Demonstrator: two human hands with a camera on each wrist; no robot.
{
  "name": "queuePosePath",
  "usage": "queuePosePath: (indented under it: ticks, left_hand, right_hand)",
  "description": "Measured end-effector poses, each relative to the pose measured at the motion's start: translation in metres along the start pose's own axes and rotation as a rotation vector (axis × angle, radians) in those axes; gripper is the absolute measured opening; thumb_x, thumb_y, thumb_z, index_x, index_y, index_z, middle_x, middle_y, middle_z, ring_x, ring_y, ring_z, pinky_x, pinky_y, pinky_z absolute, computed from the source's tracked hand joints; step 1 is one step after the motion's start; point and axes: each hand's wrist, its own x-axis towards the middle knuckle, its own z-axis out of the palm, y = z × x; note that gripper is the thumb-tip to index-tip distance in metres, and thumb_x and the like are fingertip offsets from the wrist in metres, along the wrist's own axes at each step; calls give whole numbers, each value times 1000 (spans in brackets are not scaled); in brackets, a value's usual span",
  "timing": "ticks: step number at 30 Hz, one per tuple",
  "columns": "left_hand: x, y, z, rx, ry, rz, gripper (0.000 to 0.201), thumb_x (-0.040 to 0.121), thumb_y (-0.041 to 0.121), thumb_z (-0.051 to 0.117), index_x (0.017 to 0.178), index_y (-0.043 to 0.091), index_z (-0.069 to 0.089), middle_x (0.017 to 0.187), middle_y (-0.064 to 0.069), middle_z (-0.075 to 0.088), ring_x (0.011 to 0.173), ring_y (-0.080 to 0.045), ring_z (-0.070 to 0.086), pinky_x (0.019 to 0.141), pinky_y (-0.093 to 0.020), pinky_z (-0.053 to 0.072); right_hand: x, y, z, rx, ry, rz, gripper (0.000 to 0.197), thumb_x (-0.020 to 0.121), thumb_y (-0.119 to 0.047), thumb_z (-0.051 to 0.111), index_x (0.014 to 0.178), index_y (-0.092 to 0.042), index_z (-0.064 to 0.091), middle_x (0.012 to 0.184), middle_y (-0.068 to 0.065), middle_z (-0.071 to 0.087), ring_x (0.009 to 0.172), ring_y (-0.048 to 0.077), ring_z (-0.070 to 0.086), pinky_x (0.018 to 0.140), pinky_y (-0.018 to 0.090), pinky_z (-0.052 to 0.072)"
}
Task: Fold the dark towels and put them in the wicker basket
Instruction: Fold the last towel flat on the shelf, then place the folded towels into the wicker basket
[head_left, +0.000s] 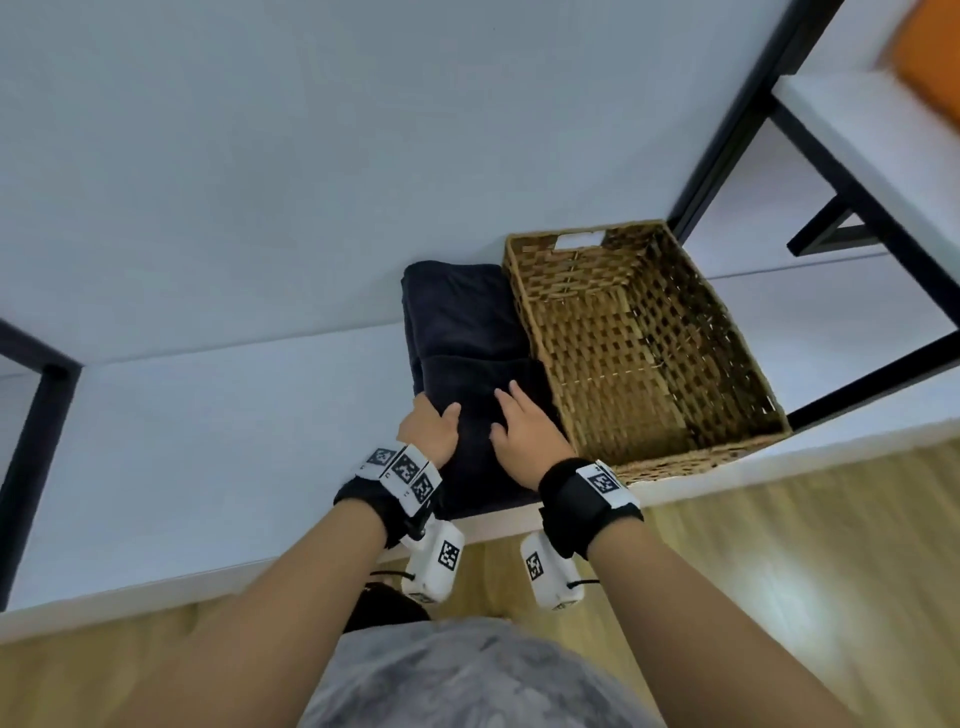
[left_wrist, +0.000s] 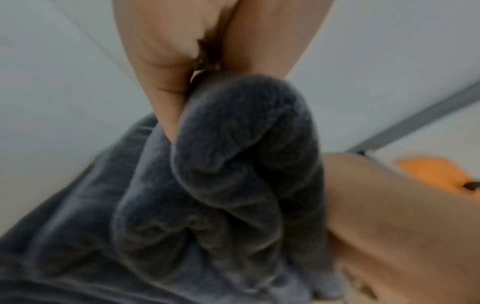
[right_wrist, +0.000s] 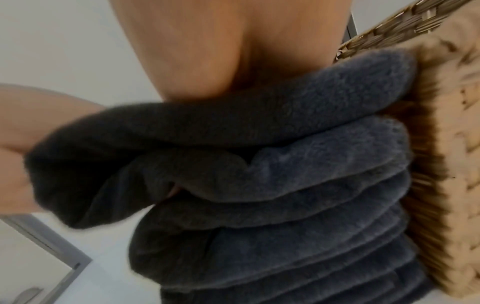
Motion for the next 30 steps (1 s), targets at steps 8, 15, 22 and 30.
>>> queuePosePath:
  ticks: [8,15,22,30]
  left_hand:
    - [10,-33,-5,-252,-97,-144,75,74,59,74,125,10,49,118,-8,61,103,-24,63,86,-40,57]
    - [11,-20,5,-141,-101,-125,60,68,61,75,102,12,67,93,-6,70,86,-24,67,84,-37,57]
    - [2,-24,-14,-704,-243,-189,58,64,34,80,110,1,68,109,-19,71,103,-32,68,99,-44,51]
    - [-1,-62,-34,-849,-256,-253,46,83,33,73,120,6,64,110,-16,72,105,-32,67,98,-45,51]
  right_hand:
    - [0,5,10,-45,-16,9,59,100,-25,40,155,-17,21,165,0,5,146,24,27,117,34,26]
    - [-13,6,-2,96,115,-9,43,95,-16,52,138,-15,52,155,6,35,142,17,33,111,19,20]
    - [-27,3,-4,148,345,-72,27,89,-9,56,115,-10,67,126,6,59,120,17,53,98,12,29]
    - [-13,-10,4,300,108,272,68,95,-45,56,145,-4,36,143,16,46,132,31,44,106,35,36]
